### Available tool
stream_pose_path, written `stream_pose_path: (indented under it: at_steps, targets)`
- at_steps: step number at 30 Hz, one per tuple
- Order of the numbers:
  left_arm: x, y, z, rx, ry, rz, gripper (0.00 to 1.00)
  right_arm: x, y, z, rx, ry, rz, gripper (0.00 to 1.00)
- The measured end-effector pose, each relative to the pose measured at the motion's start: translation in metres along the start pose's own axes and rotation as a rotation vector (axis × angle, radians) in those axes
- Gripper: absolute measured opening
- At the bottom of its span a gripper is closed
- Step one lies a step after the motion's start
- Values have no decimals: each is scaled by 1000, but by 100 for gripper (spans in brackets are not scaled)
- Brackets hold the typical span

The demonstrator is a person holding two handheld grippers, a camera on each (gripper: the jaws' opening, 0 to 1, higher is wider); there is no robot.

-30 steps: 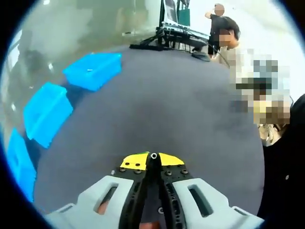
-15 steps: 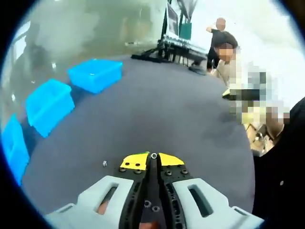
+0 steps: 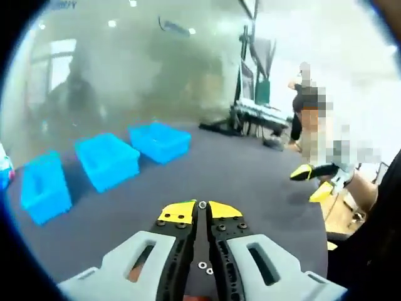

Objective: Sort the screws, nuts, and washers into the corresponding bins

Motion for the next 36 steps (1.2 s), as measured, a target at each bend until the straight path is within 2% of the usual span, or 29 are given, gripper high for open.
stream_pose_path:
  at_steps: [6, 10, 12, 16, 23, 26, 30, 32, 36]
  targets:
    - [22, -10, -12, 9, -66, 95, 6, -1, 0, 0, 1, 0, 2, 36]
    - [30, -10, -30, 21, -119, 117, 6, -2, 0, -1, 4, -3, 0, 36]
    - [31, -5, -43, 23, -149, 99, 6, -3, 0, -3, 6, -4, -1, 36]
    - [36, -3, -70, 71, -201, 115, 6, -3, -1, -4, 6, -7, 1, 36]
    - [58, -16, -137, 162, -402, 185, 6, -3, -2, -4, 4, -9, 5, 36]
    - [58, -21, -149, 159, -433, 187, 6, -3, -1, -5, 3, -10, 4, 36]
    - [56, -25, -170, 195, -484, 199, 6, -3, 0, -6, 1, -11, 4, 36]
    - [58, -24, -189, 238, -535, 202, 6, -2, 0, -6, 1, -9, 1, 36]
    - [58, -24, -216, 266, -582, 192, 6, 0, 1, -5, -2, -6, 1, 36]
Point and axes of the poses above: the point that each gripper's makers call its tool centre point, and the gripper's own axes: x roughly backward along the fingers, z roughly to its right, y roughly out of its underside, the point moved 1 cm from there along x, roughly backward along the fingers, and after that the axes turned 15 degrees about -z, right-handed, at the moved point
